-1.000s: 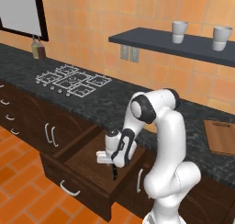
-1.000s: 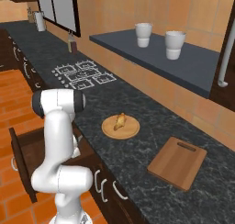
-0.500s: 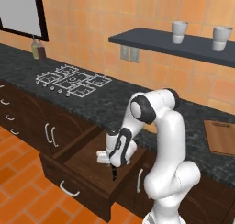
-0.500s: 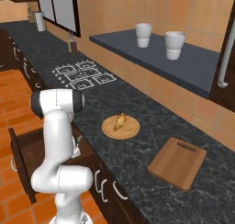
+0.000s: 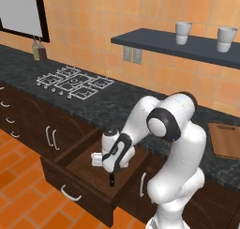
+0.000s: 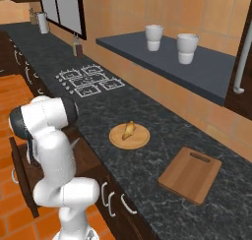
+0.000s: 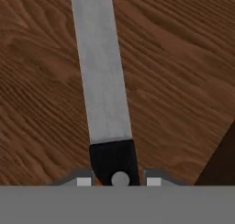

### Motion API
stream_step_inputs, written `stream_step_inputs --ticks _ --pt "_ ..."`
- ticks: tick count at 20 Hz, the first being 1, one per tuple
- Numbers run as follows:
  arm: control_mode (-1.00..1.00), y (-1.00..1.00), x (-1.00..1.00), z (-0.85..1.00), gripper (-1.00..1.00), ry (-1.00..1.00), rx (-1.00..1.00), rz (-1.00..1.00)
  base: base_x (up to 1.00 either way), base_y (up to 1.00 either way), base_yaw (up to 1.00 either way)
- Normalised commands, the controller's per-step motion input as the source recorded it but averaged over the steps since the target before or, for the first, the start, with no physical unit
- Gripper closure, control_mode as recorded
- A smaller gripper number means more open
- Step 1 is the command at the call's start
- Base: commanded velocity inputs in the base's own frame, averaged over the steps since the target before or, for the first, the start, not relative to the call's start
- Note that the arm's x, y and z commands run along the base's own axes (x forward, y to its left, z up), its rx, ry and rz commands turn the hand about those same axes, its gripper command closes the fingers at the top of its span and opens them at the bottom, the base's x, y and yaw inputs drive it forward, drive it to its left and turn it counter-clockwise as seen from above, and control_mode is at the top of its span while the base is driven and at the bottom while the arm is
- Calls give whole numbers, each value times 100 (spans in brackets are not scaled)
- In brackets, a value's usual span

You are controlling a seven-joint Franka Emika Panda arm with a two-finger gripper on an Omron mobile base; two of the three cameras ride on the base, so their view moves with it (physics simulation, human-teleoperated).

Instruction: Pick up the knife from the drawer and place it on the cutting board. Then place the meat from the plate to the cutting board.

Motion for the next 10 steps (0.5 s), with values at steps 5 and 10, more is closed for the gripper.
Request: stream_step_inputs --ticks 5,10 --pt "-100 50 -60 100 100 5 0 -5 0 0 0" --pt "-100 17 -28 100 100 0 0 -8 0 0 0"
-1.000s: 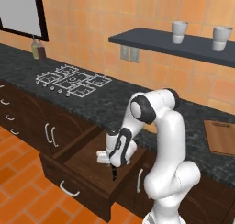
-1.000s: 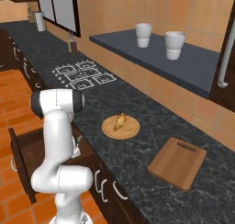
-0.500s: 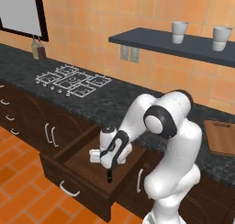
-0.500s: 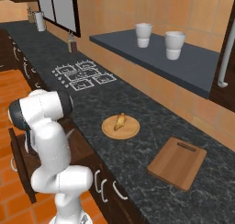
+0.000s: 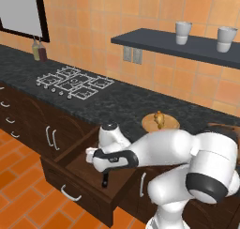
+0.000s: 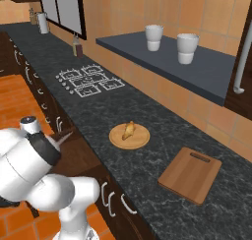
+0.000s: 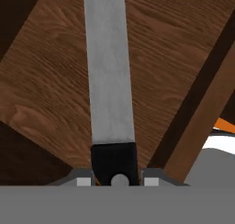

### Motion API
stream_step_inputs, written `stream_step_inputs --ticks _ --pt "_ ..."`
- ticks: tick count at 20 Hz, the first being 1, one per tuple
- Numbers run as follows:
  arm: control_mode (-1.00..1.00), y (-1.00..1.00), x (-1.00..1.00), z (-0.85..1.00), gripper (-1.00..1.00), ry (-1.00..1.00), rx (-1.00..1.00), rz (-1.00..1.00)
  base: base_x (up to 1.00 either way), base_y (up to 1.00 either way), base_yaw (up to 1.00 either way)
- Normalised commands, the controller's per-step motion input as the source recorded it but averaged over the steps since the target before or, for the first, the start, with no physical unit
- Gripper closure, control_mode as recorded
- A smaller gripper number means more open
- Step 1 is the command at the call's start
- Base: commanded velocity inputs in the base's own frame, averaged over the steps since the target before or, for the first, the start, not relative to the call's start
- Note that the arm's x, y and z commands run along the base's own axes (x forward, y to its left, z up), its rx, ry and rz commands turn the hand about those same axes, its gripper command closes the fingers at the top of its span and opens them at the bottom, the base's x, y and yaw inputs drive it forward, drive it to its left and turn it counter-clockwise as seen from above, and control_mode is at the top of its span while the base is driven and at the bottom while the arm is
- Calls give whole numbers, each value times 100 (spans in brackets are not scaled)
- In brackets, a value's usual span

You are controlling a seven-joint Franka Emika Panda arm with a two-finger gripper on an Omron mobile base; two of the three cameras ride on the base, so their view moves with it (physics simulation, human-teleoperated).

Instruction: Pick up the knife from the drawer and place it on the cutting board. Then place the meat from the plate to the cutting board.

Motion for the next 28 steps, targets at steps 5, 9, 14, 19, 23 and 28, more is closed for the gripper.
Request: stream_step_inputs --ticks 5,9,14,19,23,28 --pt "-100 -5 -4 100 100 0 0 -9 0 0 0" --pt "-100 -25 0 100 100 0 0 -3 0 0 0" --pt "-100 -63 0 99 100 0 0 -11 0 0 0" --pt "-100 -96 1 74 100 0 -7 0 0 0 0" --pt "-100 -100 7 29 100 0 -27 1 0 0 0" --pt "-100 -100 36 8 100 0 -32 16 0 0 0"
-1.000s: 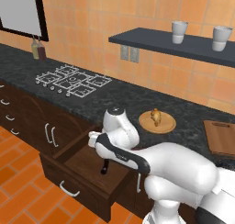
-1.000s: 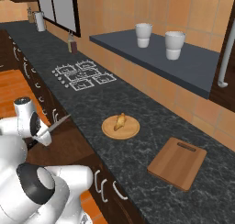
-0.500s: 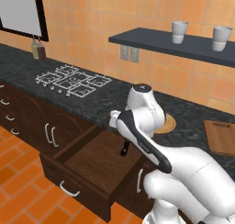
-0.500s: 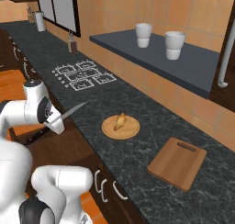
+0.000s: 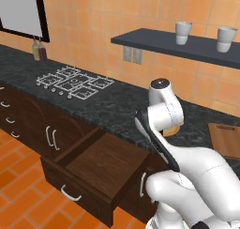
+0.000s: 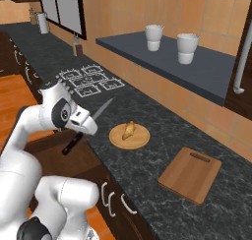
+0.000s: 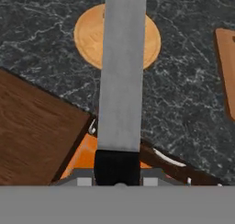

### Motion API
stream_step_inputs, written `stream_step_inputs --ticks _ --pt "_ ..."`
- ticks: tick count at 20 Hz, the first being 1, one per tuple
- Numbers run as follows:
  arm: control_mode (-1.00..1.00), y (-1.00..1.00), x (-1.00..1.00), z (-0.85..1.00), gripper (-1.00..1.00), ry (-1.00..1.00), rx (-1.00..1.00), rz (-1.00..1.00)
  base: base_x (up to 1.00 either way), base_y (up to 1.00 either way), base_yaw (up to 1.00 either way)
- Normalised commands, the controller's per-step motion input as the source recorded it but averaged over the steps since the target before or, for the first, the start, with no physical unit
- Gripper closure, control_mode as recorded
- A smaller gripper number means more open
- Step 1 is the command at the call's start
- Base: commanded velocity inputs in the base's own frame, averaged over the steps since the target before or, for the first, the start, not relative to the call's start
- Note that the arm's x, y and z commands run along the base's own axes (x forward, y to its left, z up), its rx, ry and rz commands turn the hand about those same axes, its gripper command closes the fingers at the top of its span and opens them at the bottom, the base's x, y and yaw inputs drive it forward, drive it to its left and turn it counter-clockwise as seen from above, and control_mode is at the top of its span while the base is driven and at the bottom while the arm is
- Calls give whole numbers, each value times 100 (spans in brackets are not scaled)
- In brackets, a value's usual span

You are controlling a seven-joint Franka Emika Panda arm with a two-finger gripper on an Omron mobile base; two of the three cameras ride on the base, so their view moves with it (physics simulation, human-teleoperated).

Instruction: Pick up the knife from the drawer and place it on the cutting board. Then place the meat from the plate to the cutting board.

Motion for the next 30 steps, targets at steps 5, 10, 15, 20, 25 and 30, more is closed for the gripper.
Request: stream_step_inputs --ticks 5,10,15,20,25,30 --pt "-100 -100 28 -1 100 4 -5 15 0 0 0" --pt "-100 -100 0 -20 100 5 15 6 0 0 0" --pt "-100 -100 4 -42 100 6 5 1 0 0 0" --pt "-100 -100 10 -19 100 14 0 -1 0 0 0" --pt "-100 -100 16 -12 100 13 6 0 0 0 0" --pt "-100 -100 18 -18 100 11 17 0 0 0 0"
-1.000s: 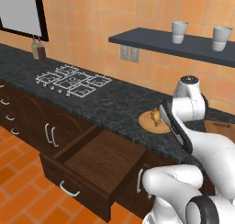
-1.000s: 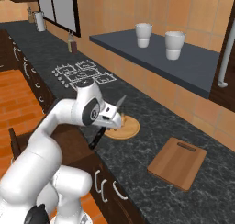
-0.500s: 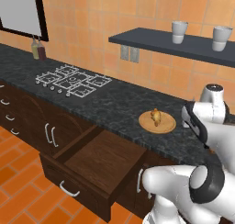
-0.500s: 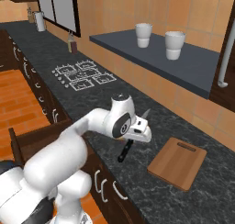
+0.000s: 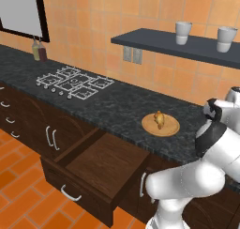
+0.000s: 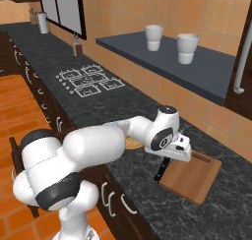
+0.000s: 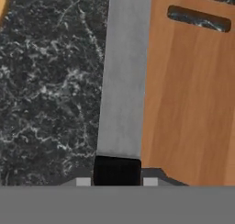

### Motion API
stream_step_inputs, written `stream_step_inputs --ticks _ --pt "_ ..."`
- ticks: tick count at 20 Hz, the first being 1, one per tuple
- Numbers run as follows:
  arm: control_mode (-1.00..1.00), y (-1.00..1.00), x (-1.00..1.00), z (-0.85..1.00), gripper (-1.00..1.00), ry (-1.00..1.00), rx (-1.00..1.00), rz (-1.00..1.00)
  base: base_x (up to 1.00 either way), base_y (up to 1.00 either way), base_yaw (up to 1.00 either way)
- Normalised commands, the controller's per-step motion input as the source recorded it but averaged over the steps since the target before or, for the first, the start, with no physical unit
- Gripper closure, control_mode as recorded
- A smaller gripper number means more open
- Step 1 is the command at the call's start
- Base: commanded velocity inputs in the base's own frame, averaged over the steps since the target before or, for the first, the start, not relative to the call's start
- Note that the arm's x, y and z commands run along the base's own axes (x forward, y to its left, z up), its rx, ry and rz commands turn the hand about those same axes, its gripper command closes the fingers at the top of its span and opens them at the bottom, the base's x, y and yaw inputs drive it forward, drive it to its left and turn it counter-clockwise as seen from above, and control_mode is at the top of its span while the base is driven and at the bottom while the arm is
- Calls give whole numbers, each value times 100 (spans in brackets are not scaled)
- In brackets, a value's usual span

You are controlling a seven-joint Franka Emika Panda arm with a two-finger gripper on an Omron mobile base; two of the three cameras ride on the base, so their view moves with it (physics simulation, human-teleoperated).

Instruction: Pick up the knife from the drawer and place it on the cutting board. Then place the meat from the plate to the cutting board.

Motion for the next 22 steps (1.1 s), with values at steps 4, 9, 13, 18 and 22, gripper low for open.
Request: stream_step_inputs --ticks 4,9,13,18,22 --pt "-100 -100 19 -37 100 15 20 -4 0 0 0" --pt "-100 -71 46 -28 100 14 13 -12 0 0 0" --pt "-100 -31 63 -28 -100 14 8 -10 0 0 0" --pt "-100 -16 26 -8 -100 5 8 -5 0 0 0" --pt "-100 74 -8 34 -100 0 1 0 0 0 0"
